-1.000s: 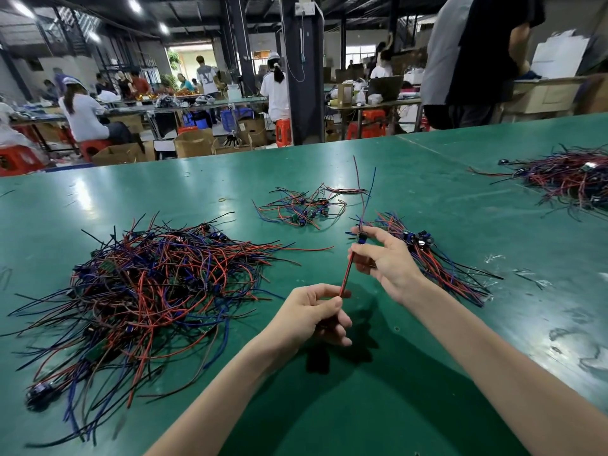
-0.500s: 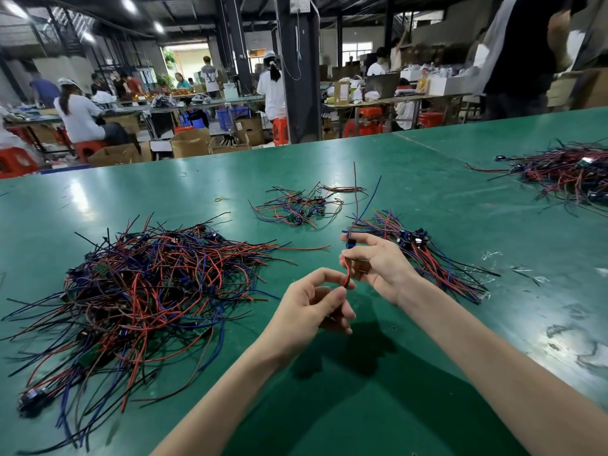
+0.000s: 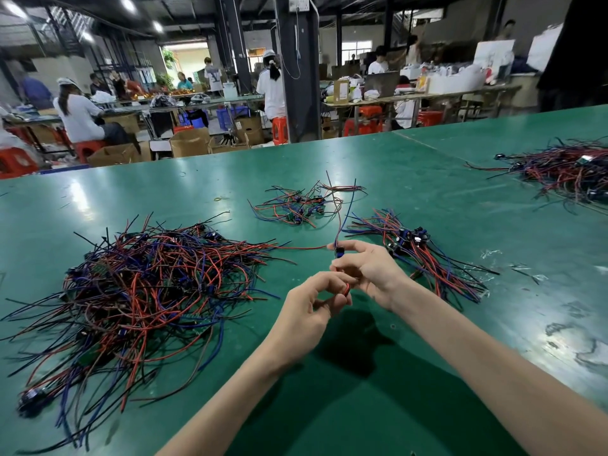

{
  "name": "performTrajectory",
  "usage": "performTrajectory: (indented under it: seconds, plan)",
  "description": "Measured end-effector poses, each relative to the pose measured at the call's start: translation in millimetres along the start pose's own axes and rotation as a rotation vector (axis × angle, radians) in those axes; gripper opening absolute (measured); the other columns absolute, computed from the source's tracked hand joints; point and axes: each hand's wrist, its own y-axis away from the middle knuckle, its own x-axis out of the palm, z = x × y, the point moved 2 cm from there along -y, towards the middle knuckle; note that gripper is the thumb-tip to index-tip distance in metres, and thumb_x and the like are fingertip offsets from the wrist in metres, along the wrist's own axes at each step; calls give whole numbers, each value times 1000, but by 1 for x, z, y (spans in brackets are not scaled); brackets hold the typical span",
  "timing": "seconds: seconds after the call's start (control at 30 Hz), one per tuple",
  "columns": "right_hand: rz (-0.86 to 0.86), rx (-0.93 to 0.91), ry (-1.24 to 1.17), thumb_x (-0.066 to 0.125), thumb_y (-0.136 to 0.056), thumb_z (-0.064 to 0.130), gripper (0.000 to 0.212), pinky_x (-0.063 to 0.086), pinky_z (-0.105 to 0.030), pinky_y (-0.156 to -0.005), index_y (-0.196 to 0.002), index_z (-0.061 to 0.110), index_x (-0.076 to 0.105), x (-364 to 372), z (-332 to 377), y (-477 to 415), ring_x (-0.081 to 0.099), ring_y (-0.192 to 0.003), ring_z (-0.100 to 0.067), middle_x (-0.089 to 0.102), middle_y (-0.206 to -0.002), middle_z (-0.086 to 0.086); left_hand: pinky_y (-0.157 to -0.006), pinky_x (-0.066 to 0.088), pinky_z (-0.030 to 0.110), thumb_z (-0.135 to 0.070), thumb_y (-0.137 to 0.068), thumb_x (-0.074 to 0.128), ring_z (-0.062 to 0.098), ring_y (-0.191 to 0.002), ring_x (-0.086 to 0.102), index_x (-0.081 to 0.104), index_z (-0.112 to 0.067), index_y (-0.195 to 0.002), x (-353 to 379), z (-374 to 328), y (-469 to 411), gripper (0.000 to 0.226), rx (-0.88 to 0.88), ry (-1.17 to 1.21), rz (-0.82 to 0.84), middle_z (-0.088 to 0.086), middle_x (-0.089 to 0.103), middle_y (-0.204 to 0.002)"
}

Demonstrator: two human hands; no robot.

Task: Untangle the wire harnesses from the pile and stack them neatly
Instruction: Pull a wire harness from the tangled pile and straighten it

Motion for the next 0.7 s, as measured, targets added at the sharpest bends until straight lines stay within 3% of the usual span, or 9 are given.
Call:
performTrajectory:
  seconds: [0.1,0.23,0.37,0.7]
  plan:
    - [-10,-33,32,55,-80,-15,29,44,-18,-45,-94,9,64,-2,1,0,57,-43,-12,64,-54,-6,-72,43,28,-5,-94,54,5,-76,51,59,-16,-82,-3,4,-1,17,-47,19,-11,3,64,-88]
    - [-19,-76,92,58,-81,-11,29,46,-17,-47,-95,13,66,-4,2,0,61,-46,-8,67,-57,-1,-69,44,27,-21,-91,55,11,-73,50,61,-14,-85,-6,9,-3,11,-104,121,-67,2,64,-84]
    - [-19,-97,110,60,-81,-9,29,44,-16,-44,-98,13,67,-4,2,0,62,-48,-7,68,-59,2,-63,45,17,-13,-95,52,5,-66,49,61,-16,-85,-9,13,-4,14,-146,142,-99,-13,67,-77]
    - [22,-127,125,60,-82,-8,27,45,-19,-47,-98,13,67,-2,2,-1,60,-48,-8,68,-62,0,-64,47,14,-8,-94,52,-4,-72,58,62,-15,-84,-10,8,-4,16,-178,187,-92,-14,69,-74]
